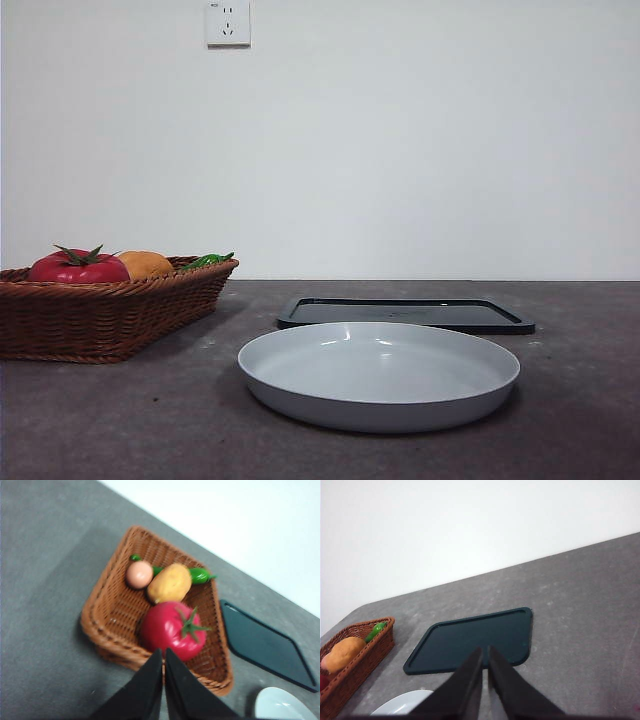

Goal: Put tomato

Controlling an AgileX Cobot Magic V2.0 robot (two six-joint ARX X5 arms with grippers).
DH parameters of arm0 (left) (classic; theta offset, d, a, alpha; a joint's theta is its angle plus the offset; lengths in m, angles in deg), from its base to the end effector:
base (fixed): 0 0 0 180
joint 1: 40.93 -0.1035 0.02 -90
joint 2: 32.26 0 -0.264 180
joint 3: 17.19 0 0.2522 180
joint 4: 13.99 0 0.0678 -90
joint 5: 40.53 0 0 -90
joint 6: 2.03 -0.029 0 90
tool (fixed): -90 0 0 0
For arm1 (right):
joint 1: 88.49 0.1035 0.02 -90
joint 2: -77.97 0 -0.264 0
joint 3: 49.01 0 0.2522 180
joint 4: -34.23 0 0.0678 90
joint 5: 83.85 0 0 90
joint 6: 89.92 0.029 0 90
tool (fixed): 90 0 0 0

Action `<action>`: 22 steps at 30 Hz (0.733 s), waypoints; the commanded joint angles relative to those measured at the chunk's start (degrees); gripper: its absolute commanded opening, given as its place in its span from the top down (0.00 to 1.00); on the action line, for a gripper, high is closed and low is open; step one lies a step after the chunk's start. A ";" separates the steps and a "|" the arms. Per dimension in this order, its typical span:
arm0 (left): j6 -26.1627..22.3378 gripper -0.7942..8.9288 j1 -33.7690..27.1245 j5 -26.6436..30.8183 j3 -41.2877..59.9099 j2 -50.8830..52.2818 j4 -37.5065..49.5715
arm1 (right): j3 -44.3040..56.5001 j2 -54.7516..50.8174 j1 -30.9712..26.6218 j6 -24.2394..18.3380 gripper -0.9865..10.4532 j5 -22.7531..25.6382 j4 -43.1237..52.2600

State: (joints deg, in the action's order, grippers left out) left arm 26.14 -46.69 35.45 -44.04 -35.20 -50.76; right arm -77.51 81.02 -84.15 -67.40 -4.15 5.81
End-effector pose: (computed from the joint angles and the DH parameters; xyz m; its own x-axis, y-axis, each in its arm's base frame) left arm 0.0807 0.0011 0.1979 0.9654 -0.1461 -0.2159 0.0168 0.8613 -0.5078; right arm 0.0797 0.0112 0.2209 0.9662 0.2526 -0.0510 -0.2135 0.8953 0.3910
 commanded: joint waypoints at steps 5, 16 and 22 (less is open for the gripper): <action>-5.29 0.91 -0.11 -3.43 -11.65 -7.13 -6.34 | -12.11 7.50 -0.02 -4.13 0.91 -0.81 -8.50; -16.24 0.91 2.93 -7.63 -29.99 -21.03 -16.26 | -30.80 23.32 0.02 -12.87 0.91 -8.46 -24.76; -18.23 0.91 7.52 -8.90 -36.94 -27.69 -22.60 | -39.63 31.50 0.17 -17.07 0.91 -12.92 -33.24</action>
State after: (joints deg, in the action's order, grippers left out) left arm 9.79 -39.48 26.77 -79.47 -62.07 -73.36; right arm -115.76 111.68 -84.11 -82.15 -16.52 -27.04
